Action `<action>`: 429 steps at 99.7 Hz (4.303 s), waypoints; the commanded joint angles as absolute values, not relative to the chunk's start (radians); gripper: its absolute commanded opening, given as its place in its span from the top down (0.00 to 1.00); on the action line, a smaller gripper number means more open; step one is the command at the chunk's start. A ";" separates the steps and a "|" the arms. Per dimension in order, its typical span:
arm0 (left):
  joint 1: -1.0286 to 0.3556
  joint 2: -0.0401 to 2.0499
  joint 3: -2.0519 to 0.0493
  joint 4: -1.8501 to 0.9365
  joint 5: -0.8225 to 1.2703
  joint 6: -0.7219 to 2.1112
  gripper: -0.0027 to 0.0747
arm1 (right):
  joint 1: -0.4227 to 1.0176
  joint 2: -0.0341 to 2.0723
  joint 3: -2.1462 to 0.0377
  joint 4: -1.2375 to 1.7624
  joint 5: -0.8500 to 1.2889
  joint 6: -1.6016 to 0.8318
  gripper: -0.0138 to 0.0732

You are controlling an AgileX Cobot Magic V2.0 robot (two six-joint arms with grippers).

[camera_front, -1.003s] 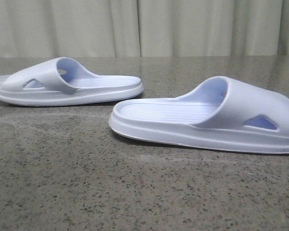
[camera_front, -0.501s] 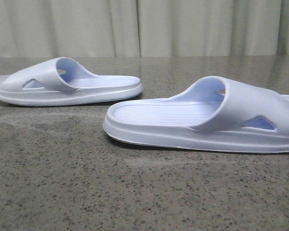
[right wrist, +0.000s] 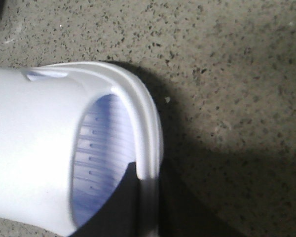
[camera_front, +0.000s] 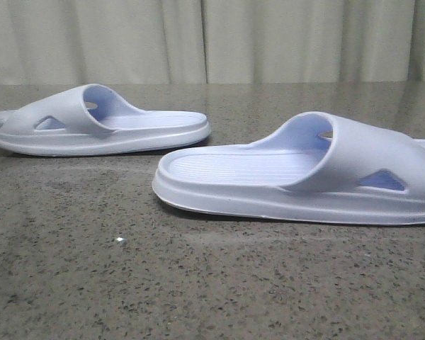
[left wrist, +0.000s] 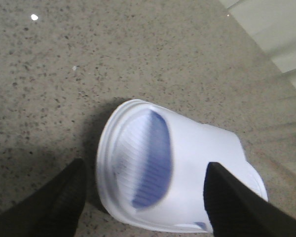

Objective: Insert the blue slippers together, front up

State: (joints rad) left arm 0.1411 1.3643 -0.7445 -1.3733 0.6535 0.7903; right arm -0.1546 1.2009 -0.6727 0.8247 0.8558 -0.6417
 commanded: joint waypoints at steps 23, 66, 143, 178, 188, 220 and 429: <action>0.151 1.484 -0.778 -1.603 0.760 0.975 0.39 | -0.159 1.188 -0.699 0.840 0.825 -0.660 0.96; 0.151 1.497 -0.778 -1.632 0.766 1.023 0.95 | -0.159 1.188 -0.699 0.840 0.821 -0.660 0.96; 0.334 1.321 -0.778 -1.600 0.962 1.042 0.95 | -0.159 1.188 -0.784 0.941 0.813 -0.660 0.96; 0.403 1.306 -0.778 -1.548 0.976 1.025 0.95 | -0.160 1.188 -0.998 1.003 0.867 -0.660 0.96; 0.403 1.306 -0.778 -1.548 0.976 1.025 0.95 | -0.160 1.188 -1.041 1.034 0.885 -0.660 0.96; 0.403 1.308 -0.778 -1.605 1.062 1.014 0.95 | -0.160 1.204 -1.073 1.094 0.911 -0.660 0.96; 0.224 1.337 -0.778 -1.706 1.159 0.959 0.95 | 0.025 1.652 -1.207 1.408 1.215 -0.951 0.67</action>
